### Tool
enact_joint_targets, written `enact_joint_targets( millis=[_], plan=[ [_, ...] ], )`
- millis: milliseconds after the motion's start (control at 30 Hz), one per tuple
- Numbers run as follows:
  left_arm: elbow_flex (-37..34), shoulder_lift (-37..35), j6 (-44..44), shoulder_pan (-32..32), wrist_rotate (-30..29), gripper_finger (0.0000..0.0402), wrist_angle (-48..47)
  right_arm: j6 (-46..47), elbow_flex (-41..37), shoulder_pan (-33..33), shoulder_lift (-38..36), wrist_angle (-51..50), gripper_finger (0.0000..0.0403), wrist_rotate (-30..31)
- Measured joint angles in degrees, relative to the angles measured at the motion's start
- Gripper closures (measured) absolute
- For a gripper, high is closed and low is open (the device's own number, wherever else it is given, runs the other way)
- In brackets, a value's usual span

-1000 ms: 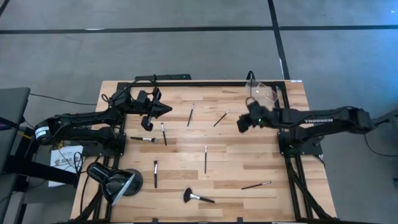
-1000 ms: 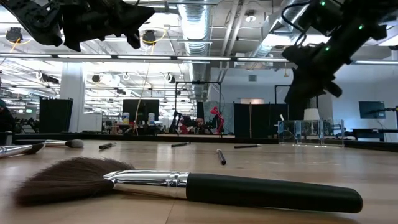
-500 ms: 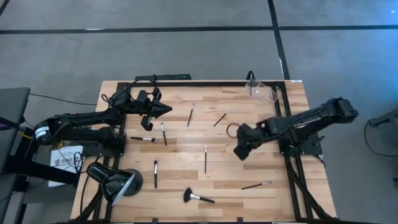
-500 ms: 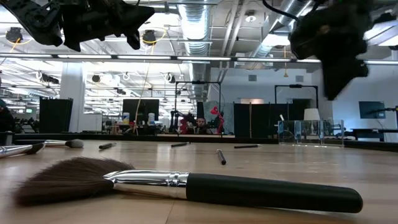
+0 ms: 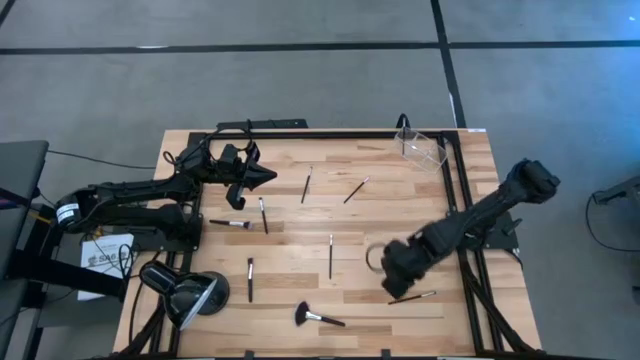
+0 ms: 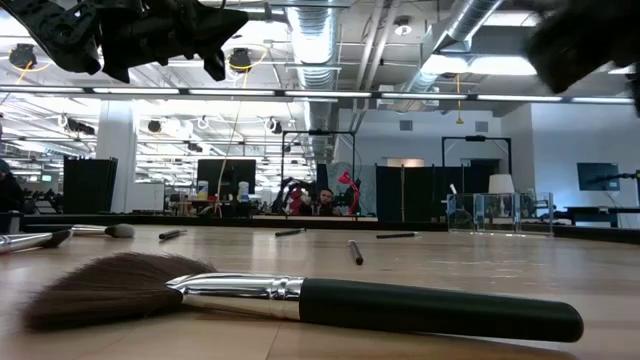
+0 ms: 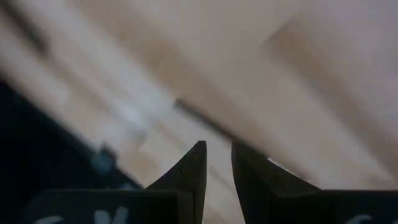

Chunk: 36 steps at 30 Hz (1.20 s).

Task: Put items in baskets/containers
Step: Put the black eyeshadow brush into the transparent organizer

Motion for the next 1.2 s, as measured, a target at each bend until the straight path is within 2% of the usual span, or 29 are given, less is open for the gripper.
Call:
enact_joint_targets(
  millis=[167, 300, 433, 600, 767, 867, 1000, 1067, 1200],
  plan=[
    [0.00, 0.00, 0.11, -0.01, 0.27, 0.0396, -0.01, -1.45, 0.02, 7.03, 2.97, 1.45, 0.0336, -0.35],
    [0.00, 0.00, 0.22, 0.00, 0.28, 0.0396, 0.02, -2.54, 0.31, 10.50, 4.63, -0.30, 0.0336, 4.05],
    [0.00, 0.00, 0.23, -0.35, 0.25, 0.0396, 0.11, -9.44, 2.52, 12.66, 7.49, -2.60, 0.0336, 7.98],
    [0.13, 0.00, 1.26, -3.47, 0.26, 0.0396, 0.44, -17.22, 5.51, 13.92, 12.01, -6.55, 0.0336, 9.40],
    [2.48, 0.64, 1.81, -8.82, 0.11, 0.0396, -0.21, -20.09, 6.40, 14.73, 13.99, -6.90, 0.0336, 9.44],
    [3.86, 1.76, 4.29, -12.08, -2.26, 0.0396, -2.80, -20.14, 6.40, 15.77, 14.22, -7.33, 0.0336, 10.11],
    [5.42, 3.46, 11.41, -15.06, -8.81, 0.0395, -10.39, -20.14, 6.40, 17.16, 14.22, -8.14, 0.0336, 12.46],
    [5.51, 4.19, 13.25, -15.72, -11.11, 0.0390, -11.10, -20.16, 6.30, 17.70, 14.22, -8.06, 0.0336, 13.26],
    [5.57, 4.74, 13.34, -16.26, -11.48, 0.0369, -11.10, -19.29, 5.26, 17.98, 14.22, -7.88, 0.0336, 14.17]
  ],
)
